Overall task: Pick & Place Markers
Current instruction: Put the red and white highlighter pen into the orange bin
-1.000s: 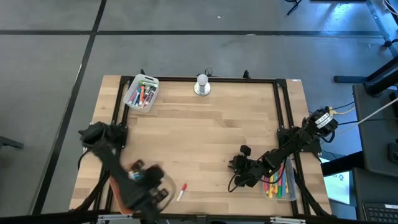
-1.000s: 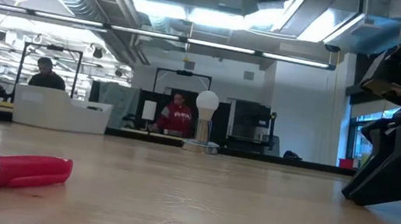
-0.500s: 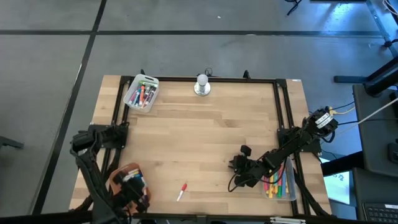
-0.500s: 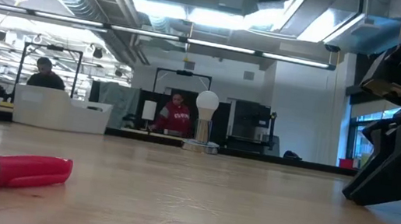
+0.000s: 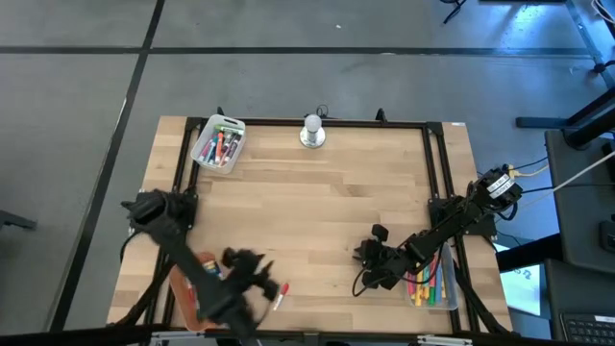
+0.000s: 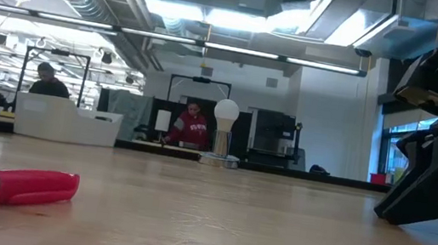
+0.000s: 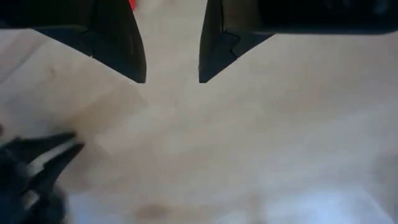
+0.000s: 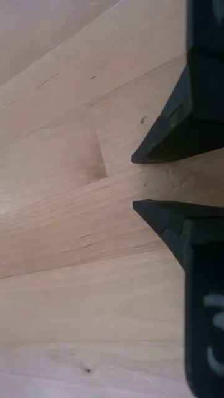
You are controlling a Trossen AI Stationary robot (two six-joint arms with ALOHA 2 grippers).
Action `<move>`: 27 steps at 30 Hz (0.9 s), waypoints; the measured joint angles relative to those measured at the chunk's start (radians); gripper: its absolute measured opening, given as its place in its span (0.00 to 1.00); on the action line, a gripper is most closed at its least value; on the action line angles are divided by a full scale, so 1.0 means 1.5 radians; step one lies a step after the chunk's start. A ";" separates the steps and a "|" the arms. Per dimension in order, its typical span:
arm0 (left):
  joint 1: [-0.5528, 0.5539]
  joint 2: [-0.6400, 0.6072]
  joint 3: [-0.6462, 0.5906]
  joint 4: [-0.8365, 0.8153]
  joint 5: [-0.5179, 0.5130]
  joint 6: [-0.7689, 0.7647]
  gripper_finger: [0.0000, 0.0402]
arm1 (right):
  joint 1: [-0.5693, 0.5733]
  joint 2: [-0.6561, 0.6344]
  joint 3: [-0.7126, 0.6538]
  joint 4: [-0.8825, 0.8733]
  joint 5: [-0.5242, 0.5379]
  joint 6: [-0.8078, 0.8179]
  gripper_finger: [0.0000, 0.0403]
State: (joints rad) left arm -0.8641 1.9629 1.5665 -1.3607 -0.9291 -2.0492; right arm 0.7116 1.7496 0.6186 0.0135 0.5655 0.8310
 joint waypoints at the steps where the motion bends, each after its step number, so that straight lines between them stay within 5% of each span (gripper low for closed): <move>1: 0.025 0.000 0.000 0.046 0.030 0.038 0.36 | 0.000 0.000 0.000 0.000 0.000 0.000 0.26; 7: 0.148 0.038 0.000 0.318 0.252 0.309 0.36 | 0.000 0.000 0.000 0.000 0.000 0.004 0.26; 13: 0.207 0.064 0.000 0.548 0.304 0.446 0.36 | 0.000 0.000 0.000 0.000 0.000 0.001 0.26; 17: 0.211 0.064 0.001 0.548 0.332 0.500 0.35 | 0.000 0.000 0.000 0.000 -0.001 0.000 0.26; 27: 0.189 0.102 0.001 0.466 0.365 0.433 0.35 | 0.001 0.000 0.000 0.000 -0.001 0.002 0.26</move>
State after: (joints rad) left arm -0.5808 2.1160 1.5679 -0.6615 -0.3812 -1.4005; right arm 0.7124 1.7496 0.6186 0.0132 0.5636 0.8342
